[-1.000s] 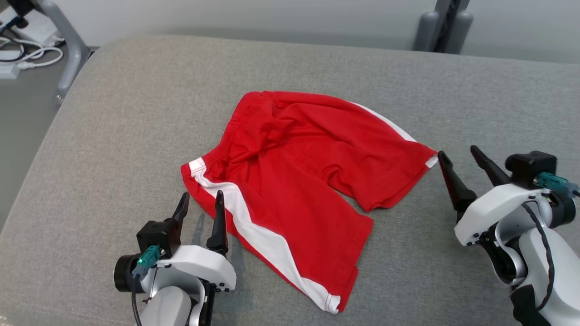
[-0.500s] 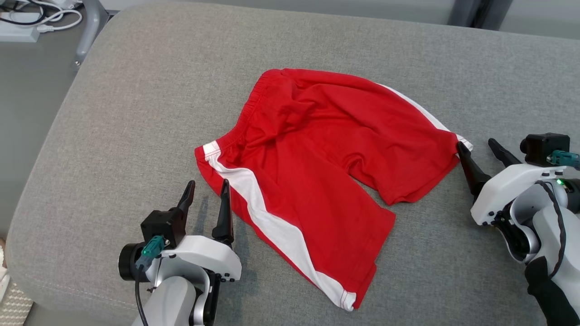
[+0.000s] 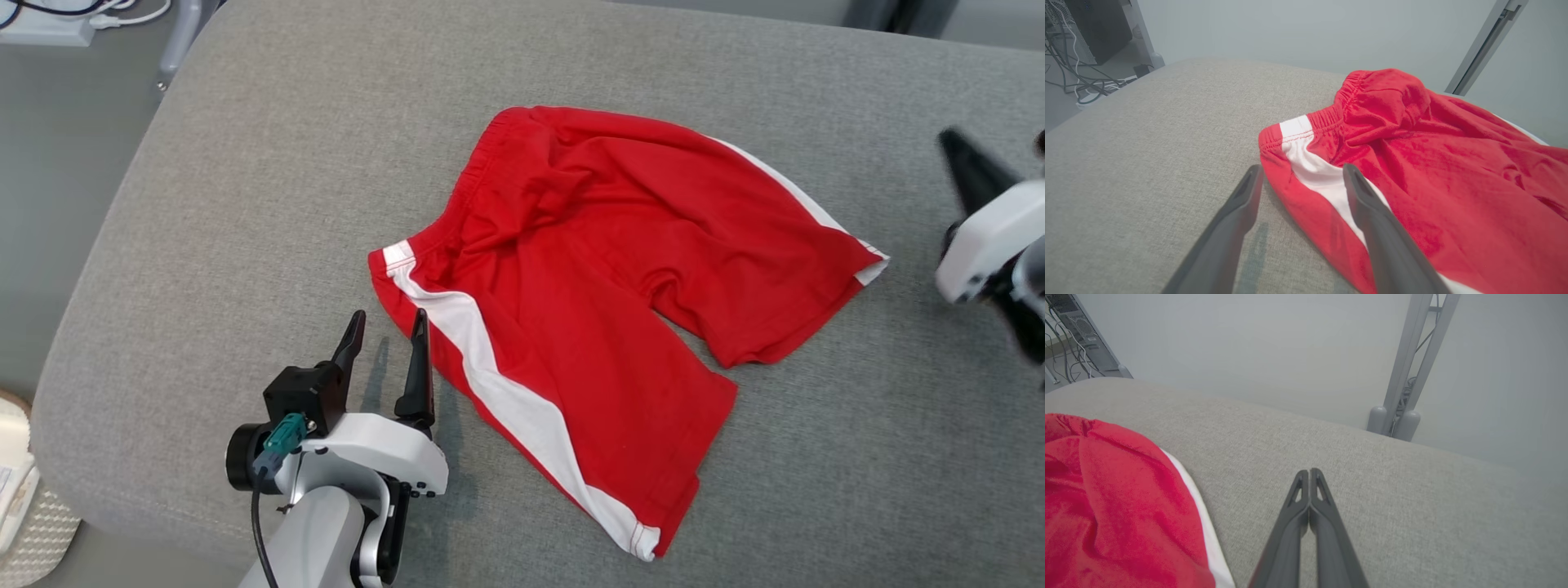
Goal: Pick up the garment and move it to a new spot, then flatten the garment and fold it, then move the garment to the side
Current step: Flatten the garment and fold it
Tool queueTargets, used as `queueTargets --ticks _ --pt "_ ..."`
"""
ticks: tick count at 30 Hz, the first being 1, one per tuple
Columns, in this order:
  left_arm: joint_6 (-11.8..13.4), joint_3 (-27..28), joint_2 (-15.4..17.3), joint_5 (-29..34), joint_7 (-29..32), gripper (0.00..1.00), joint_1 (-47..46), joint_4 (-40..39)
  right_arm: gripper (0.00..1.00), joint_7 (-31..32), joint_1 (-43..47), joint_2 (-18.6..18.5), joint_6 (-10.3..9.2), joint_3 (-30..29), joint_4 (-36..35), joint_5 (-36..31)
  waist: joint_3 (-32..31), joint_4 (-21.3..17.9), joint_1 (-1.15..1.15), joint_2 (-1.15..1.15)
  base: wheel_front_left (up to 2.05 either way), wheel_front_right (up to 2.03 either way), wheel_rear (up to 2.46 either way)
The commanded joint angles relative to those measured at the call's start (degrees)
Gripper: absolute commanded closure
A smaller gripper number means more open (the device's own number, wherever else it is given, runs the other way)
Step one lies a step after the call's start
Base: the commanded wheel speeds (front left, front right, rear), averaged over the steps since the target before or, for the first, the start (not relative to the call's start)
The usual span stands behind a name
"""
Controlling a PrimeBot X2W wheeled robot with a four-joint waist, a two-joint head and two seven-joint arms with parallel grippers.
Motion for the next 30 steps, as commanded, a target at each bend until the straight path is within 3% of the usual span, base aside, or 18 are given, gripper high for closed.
queueTargets --ticks 1,7,10,21,25,30 --pt "0.4 -0.1 0.2 -0.3 -0.2 0.00 -1.0 -0.2 1.00 -0.1 -1.7 -1.0 -0.03 0.0 0.3 -0.1 0.3 0.5 0.00 0.00 0.00 0.00 0.00" --pt "1.2 -1.3 0.3 -1.9 -0.2 0.00 -1.1 -1.1 1.00 0.3 -6.9 -3.8 -0.03 0.8 1.9 1.8 0.7 2.7 0.00 0.00 0.00 0.00 0.00" --pt "1.5 -1.3 0.2 -2.0 -0.2 0.00 -0.6 -1.5 1.00 -2.4 -7.6 -5.0 -0.04 1.4 2.1 2.7 0.7 2.9 0.00 0.00 0.00 0.00 0.00" --pt "1.3 0.7 0.3 -0.2 -0.2 0.00 0.5 -1.7 1.00 -10.4 -4.4 -1.4 -0.03 2.0 0.1 1.5 -4.3 -0.4 0.00 0.00 0.00 0.00 0.00" --pt "1.1 1.9 0.3 0.7 -0.2 0.00 1.5 -1.8 1.00 -11.2 -0.6 0.3 -0.03 -1.1 -3.9 -1.1 -7.2 -2.5 0.00 0.00 0.00 0.00 0.00" --pt "0.6 3.9 0.3 1.8 -0.2 0.00 3.2 -2.7 1.00 -11.2 8.0 4.0 -0.03 -8.9 -13.8 -5.9 -10.7 -5.3 0.00 0.00 0.00 0.00 0.00"
